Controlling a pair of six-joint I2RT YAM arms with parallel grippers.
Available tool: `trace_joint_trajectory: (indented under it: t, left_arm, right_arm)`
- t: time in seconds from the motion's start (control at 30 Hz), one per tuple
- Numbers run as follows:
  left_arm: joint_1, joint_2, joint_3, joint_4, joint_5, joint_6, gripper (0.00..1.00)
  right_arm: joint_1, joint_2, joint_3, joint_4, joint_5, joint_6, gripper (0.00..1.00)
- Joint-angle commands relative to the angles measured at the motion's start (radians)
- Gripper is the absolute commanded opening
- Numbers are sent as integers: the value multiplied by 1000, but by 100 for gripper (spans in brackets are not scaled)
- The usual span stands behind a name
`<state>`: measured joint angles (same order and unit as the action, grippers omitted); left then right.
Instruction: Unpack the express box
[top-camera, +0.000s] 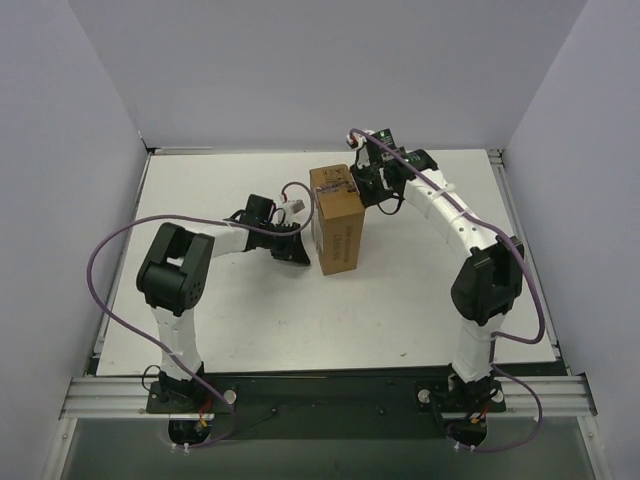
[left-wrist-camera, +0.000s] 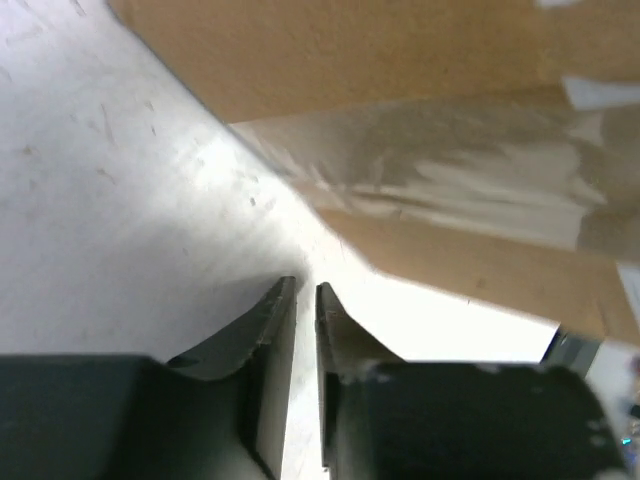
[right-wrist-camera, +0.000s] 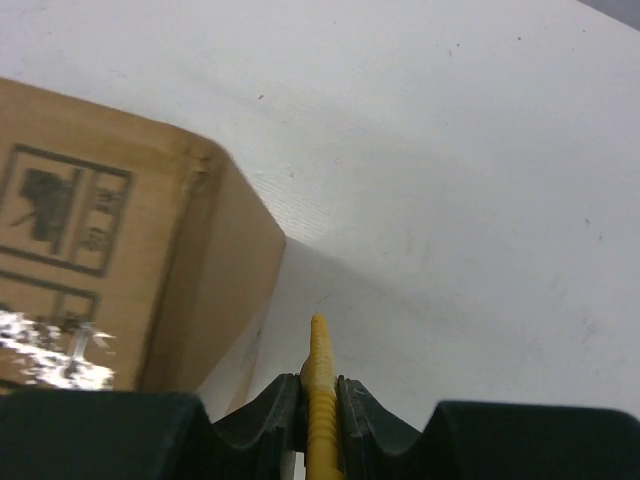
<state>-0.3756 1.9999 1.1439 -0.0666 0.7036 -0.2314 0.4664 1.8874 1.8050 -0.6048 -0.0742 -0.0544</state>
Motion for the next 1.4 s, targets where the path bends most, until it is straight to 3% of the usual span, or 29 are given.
trace_joint_trajectory:
  t: [0.0,0.1,0.13,0.17,0.27,0.33,0.4,0.47,0.6,0.77,1.07,1.37]
  left_arm:
    - [50,-160,-13,-111,-15,113,36]
    - [162,-214,5,-199,112,141,47]
    - [188,-233,37,-220,144,147,57]
    - [228,-240,56,-222,178,156,58]
    - [250,-240,158,-101,180,83,63]
    - [248,-178,236,49,183,3,64]
    - [239,-109,376,220,188,-167,64]
    - [225,-15,498,298,180,-255,64]
    - [181,79,649,161,51,-148,61]
    - [176,83,593,215,33,-195,61]
    - [178,-104,271,408,138,-318,59]
    - [164,-317,29,398,163,-313,58]
  right_arm:
    - [-55,-14,40,-6,18,-7,0]
    - [-129,-39,65,-23,5,-10,0]
    - [-141,-57,85,-29,7,-24,0]
    - [-146,-68,93,-27,10,-41,0]
    - [-144,-109,113,-20,11,-90,0]
    - [-141,-131,109,-19,11,-87,0]
    - [-130,-139,80,-12,13,-91,0]
    - [-126,-142,54,7,8,-96,0]
    - [-92,-73,115,14,-2,-128,0]
    - [-58,51,227,13,-91,-143,0]
    - [6,139,326,4,-190,-145,0]
    - [28,188,369,4,-251,-160,0]
